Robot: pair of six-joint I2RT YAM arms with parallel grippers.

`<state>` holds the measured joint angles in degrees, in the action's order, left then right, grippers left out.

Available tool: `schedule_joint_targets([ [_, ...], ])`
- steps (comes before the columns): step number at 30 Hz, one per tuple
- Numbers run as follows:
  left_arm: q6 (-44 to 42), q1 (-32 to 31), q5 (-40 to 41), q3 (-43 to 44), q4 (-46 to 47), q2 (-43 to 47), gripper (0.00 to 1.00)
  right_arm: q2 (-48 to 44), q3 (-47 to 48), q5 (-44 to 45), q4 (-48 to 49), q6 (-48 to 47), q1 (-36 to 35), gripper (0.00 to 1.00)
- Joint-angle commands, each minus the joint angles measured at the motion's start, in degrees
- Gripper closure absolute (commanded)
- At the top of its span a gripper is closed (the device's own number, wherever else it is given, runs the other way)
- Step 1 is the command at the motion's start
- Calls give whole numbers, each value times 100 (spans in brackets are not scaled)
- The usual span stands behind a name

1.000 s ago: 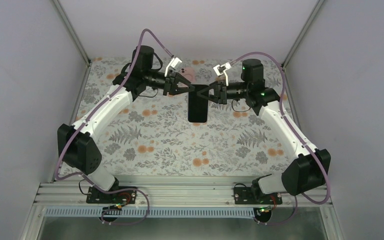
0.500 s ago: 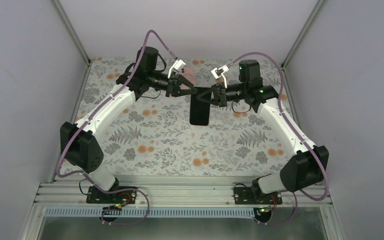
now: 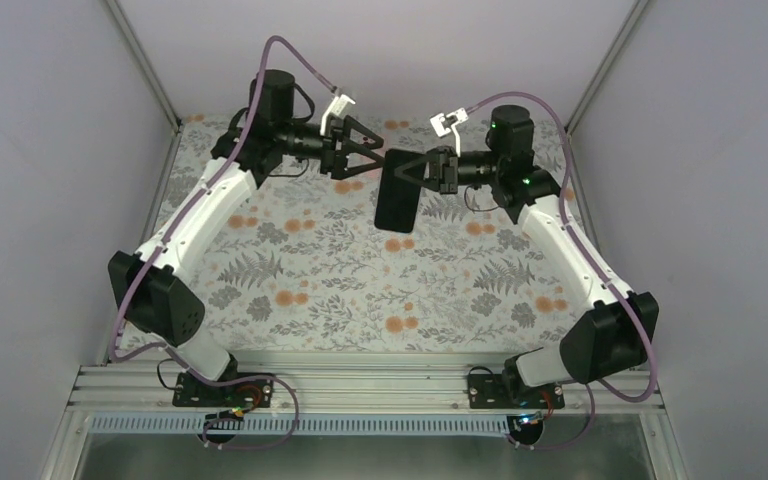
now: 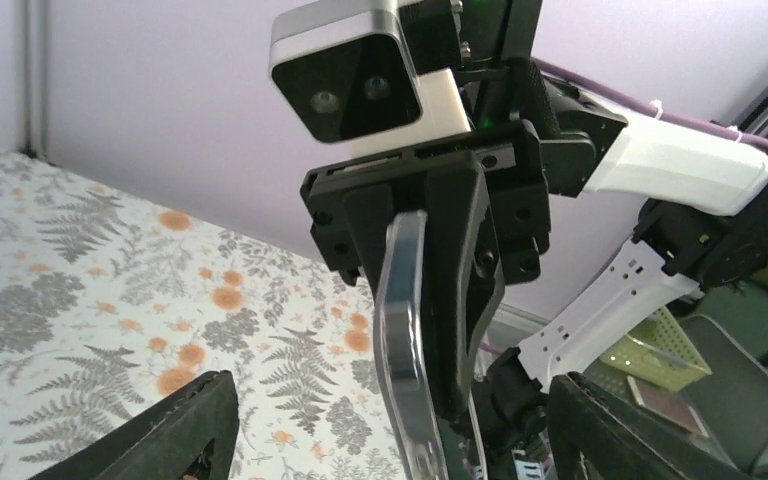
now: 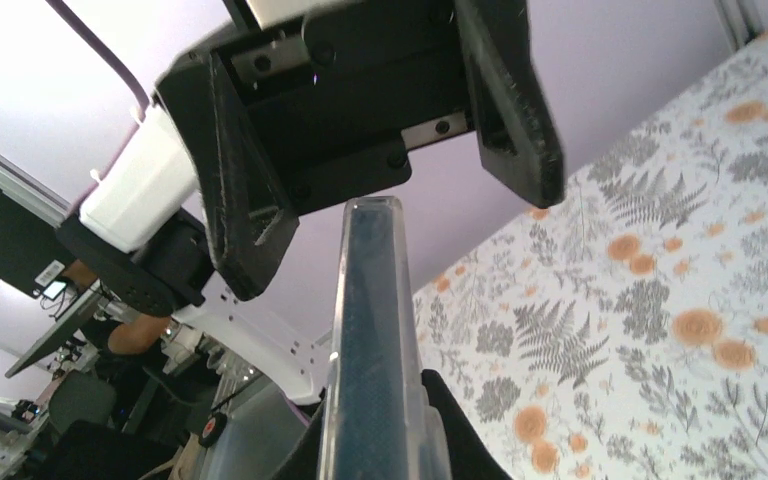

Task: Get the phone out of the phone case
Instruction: Remove the phone case from the phone.

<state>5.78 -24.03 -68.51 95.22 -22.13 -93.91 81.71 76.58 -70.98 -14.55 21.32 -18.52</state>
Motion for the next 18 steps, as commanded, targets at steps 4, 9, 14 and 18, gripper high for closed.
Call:
schedule_joint_targets([
  [4,-209,180,47,93,178,617,19,-182,194,-294,2437,1874,250,96],
  [9,-12,180,164,-492,717,975,18,-35,266,-423,3888,3103,461,96],
  [14,689,180,180,-1160,1481,1174,19,105,360,-412,5048,4416,525,96],
  [18,1462,163,31,-1636,2296,1277,20,118,356,-274,5429,4964,533,96],
])
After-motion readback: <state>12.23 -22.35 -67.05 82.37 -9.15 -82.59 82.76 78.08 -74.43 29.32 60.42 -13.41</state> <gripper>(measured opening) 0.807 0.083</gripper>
